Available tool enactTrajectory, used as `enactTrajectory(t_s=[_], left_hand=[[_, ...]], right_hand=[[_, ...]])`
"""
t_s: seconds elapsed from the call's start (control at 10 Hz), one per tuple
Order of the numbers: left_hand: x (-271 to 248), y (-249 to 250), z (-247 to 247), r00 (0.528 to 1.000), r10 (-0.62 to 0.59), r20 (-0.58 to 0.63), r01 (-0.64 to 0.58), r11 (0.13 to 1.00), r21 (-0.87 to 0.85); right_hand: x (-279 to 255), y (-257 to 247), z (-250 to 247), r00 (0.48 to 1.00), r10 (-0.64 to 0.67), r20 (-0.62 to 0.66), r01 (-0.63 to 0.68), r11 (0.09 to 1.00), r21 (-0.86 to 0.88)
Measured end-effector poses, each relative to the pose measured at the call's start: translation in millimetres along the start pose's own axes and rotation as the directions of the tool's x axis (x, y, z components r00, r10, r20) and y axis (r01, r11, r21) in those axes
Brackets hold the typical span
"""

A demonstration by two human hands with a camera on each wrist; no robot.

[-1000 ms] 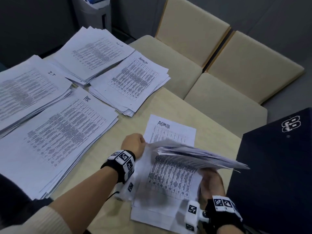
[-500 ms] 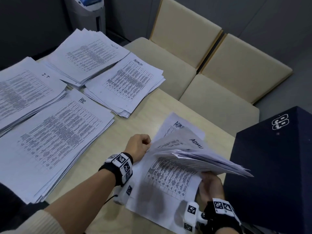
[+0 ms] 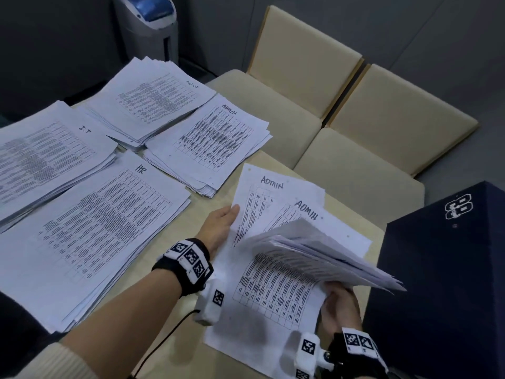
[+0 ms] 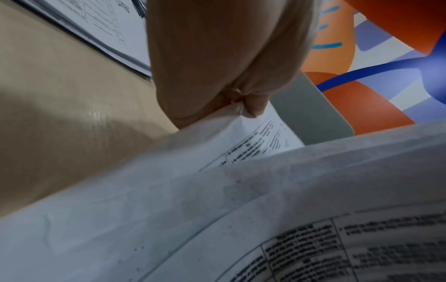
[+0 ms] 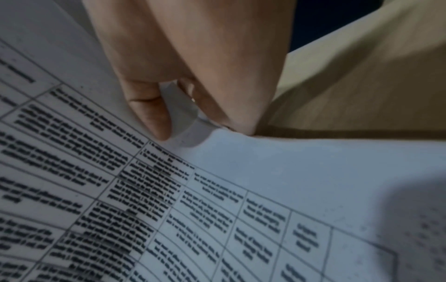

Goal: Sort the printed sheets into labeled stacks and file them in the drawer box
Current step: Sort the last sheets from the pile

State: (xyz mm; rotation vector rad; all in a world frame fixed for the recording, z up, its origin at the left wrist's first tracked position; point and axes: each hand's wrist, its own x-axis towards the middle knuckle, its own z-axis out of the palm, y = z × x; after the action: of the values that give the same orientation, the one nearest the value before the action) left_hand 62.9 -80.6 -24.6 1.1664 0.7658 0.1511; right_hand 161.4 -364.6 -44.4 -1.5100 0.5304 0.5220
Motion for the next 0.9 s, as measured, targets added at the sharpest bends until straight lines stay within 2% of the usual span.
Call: enactTrajectory(t_s=[0.1, 0.2, 0.3, 0.4, 0.5, 0.6, 0.7, 0.8, 0.9], left_hand=[[-8, 3, 5, 0.997, -0.049, 0.053, 0.046, 0.998, 0.043], [-18, 13, 18, 0.991, -0.117, 0.067, 0.101, 0.973, 0.206], [-29, 26, 24, 0.973, -0.147, 0.175, 0.120, 0.981, 0.155], [-33, 31, 14, 0.951, -0.070, 0.300, 0.082, 0.996, -0.027], [-34, 39, 8, 0.966, 0.013, 0.260, -0.025, 0.999, 0.043], [-32, 53, 15, 0.954, 0.183, 0.236, -0.249, 0.923, 0.292], [-37, 74, 28, 0.919, 0.389, 0.068, -0.392, 0.883, 0.256], [-44, 94, 35, 0.864, 0.497, -0.083, -0.488, 0.866, 0.110], [-44, 98, 33, 0.811, 0.568, -0.143, -0.557, 0.823, 0.109]], right_hand=[[3, 0, -2, 1.000, 0.003, 0.014, -0.002, 0.997, -0.081], [21, 8, -8, 0.998, 0.002, 0.067, 0.000, 0.999, -0.037], [12, -1, 8, 0.992, 0.051, 0.112, -0.052, 0.999, 0.007], [-1, -16, 18, 0.981, -0.089, 0.170, 0.085, 0.996, 0.029], [-14, -40, 36, 0.953, -0.150, 0.265, 0.096, 0.974, 0.205], [-45, -71, 63, 0.916, -0.248, 0.315, 0.167, 0.950, 0.263], [-77, -100, 85, 0.857, -0.402, 0.321, 0.309, 0.901, 0.304], [-91, -117, 96, 0.799, -0.540, 0.265, 0.462, 0.833, 0.305], [-99, -118, 105, 0.742, -0.611, 0.276, 0.533, 0.788, 0.309]])
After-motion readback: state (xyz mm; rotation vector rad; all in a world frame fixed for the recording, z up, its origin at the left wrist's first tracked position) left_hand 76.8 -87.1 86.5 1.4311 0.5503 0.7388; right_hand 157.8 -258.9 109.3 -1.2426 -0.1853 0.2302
